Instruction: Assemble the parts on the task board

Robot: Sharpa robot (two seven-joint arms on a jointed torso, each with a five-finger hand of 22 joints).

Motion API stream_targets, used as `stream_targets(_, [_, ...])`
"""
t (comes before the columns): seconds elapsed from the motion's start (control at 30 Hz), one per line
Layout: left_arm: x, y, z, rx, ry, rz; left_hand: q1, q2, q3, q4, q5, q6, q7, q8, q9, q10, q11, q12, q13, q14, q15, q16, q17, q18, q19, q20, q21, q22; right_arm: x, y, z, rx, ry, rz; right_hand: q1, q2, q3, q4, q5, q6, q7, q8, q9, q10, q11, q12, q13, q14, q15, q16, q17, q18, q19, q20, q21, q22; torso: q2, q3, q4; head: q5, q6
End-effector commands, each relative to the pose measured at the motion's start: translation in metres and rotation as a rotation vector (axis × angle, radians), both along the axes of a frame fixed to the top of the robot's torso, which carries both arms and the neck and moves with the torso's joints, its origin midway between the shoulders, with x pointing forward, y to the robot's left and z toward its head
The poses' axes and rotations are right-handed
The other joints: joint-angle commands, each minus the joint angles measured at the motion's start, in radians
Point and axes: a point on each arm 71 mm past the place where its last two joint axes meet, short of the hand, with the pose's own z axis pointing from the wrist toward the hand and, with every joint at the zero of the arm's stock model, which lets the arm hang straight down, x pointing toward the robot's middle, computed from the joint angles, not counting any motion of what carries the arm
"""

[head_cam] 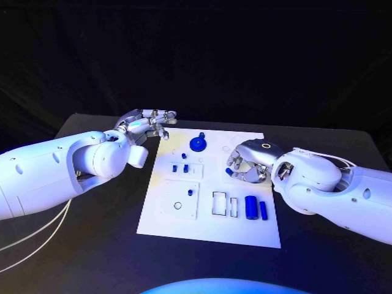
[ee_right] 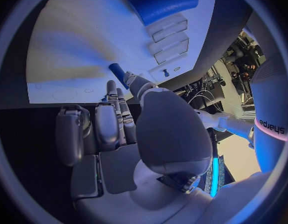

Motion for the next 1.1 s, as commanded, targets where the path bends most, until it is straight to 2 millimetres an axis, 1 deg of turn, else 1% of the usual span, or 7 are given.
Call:
stream_targets(0.03, [0.000,-0.002,0.001,-0.007,-0.002,-0.013,-0.001,0.008,-0.006,0.002,-0.001,-0.009,0.000,-0.002,-0.001,-0.006,0.001,0.005,0.000,-0.008,-0.002,-0.005,-0.002,0.013,0.001,0.005,-0.003,-0.001,0.001,-0.002,-0.003,-0.036,0.035,-0.017,-0.009,-0.012,-0.002,0.009,-0.008,-0.025,0.003,-0.004,-0.006,-0.013,0.002,-0.008,-0.001,0.025,0.009,-0.007,-0.003,0.000,0.041,0.010,-0.014,0.210,0.000,-0.0001,-0.0008,0.000,0.000])
stream_targets(0.17, [-0.001,-0.001,0.000,-0.006,0.000,-0.013,0.000,0.010,-0.006,0.003,-0.001,-0.009,0.000,-0.002,-0.001,-0.006,0.001,0.006,0.000,-0.007,-0.002,-0.006,-0.002,0.013,0.001,0.005,-0.004,-0.002,0.002,-0.003,-0.005,-0.058,0.045,-0.024,-0.014,-0.021,-0.008,0.013,-0.014,-0.046,0.005,-0.003,-0.010,-0.025,0.005,-0.012,-0.001,0.023,0.012,-0.011,-0.010,0.003,0.036,0.014,-0.029,0.206,0.000,0.0007,0.0001,-0.001,-0.001])
stream_targets(0.6, [-0.001,-0.001,0.000,-0.006,0.001,-0.013,0.000,0.010,-0.006,0.003,-0.001,-0.009,0.000,-0.002,-0.002,-0.007,0.001,0.006,0.000,-0.007,-0.002,-0.006,-0.002,0.013,0.001,0.005,-0.005,-0.002,0.002,0.000,-0.004,-0.057,0.031,-0.022,-0.016,-0.020,-0.010,0.018,-0.015,-0.048,0.003,0.000,-0.010,-0.021,0.004,-0.009,0.002,0.022,0.012,-0.012,-0.011,0.003,0.037,0.016,-0.027,0.207,0.000,0.0003,-0.0002,-0.003,-0.002])
stream_targets(0.77, [-0.001,-0.001,0.000,-0.006,0.002,-0.013,0.000,0.010,-0.006,0.003,-0.001,-0.009,0.000,-0.002,-0.002,-0.007,0.001,0.006,0.000,-0.007,-0.002,-0.006,-0.002,0.013,0.001,0.005,-0.005,-0.002,0.002,0.003,-0.002,-0.043,0.015,-0.014,-0.028,-0.027,-0.022,0.027,-0.019,-0.050,-0.001,0.002,-0.010,-0.016,0.001,-0.004,0.007,0.022,0.010,-0.012,-0.012,0.003,0.038,0.016,-0.026,0.207,0.000,0.0002,0.0006,-0.002,-0.002])
stream_targets(0.97, [-0.001,-0.001,0.000,-0.006,0.002,-0.014,0.000,0.010,-0.006,0.003,-0.001,-0.009,0.000,-0.002,-0.002,-0.007,0.001,0.006,0.000,-0.007,-0.002,-0.006,-0.002,0.013,0.001,0.005,-0.005,-0.002,0.002,0.006,-0.002,-0.045,0.002,-0.010,-0.034,-0.029,-0.030,0.033,-0.021,-0.049,-0.007,0.004,-0.009,-0.015,-0.003,-0.001,0.011,0.022,0.008,-0.011,-0.012,0.003,0.039,0.015,-0.025,0.208,0.000,0.0001,0.0006,-0.002,-0.002])
stream_targets(1.07, [-0.001,-0.001,0.000,-0.006,0.002,-0.014,0.000,0.010,-0.006,0.003,-0.001,-0.009,0.000,-0.002,-0.002,-0.007,0.001,0.006,0.000,-0.007,-0.002,-0.006,-0.002,0.013,0.001,0.005,-0.005,-0.002,0.002,0.008,-0.002,-0.052,-0.005,-0.006,-0.036,-0.027,-0.035,0.038,-0.022,-0.041,-0.016,0.008,-0.006,-0.010,-0.010,0.004,0.016,0.023,0.003,-0.010,-0.010,0.003,0.040,0.013,-0.024,0.208,0.000,-0.0001,-0.0001,-0.001,-0.002])
stream_targets(1.1, [-0.001,-0.001,0.000,-0.006,0.002,-0.015,0.000,0.010,-0.006,0.003,-0.001,-0.009,0.000,-0.002,-0.002,-0.007,0.001,0.006,0.000,-0.007,-0.002,-0.006,-0.002,0.013,0.001,0.005,-0.005,-0.002,0.002,0.008,-0.002,-0.054,-0.007,-0.006,-0.037,-0.027,-0.037,0.040,-0.022,-0.037,-0.021,0.010,-0.005,-0.006,-0.015,0.007,0.019,0.024,0.000,-0.009,-0.009,0.003,0.040,0.010,-0.021,0.209,0.000,-0.0001,-0.0005,-0.001,-0.003])
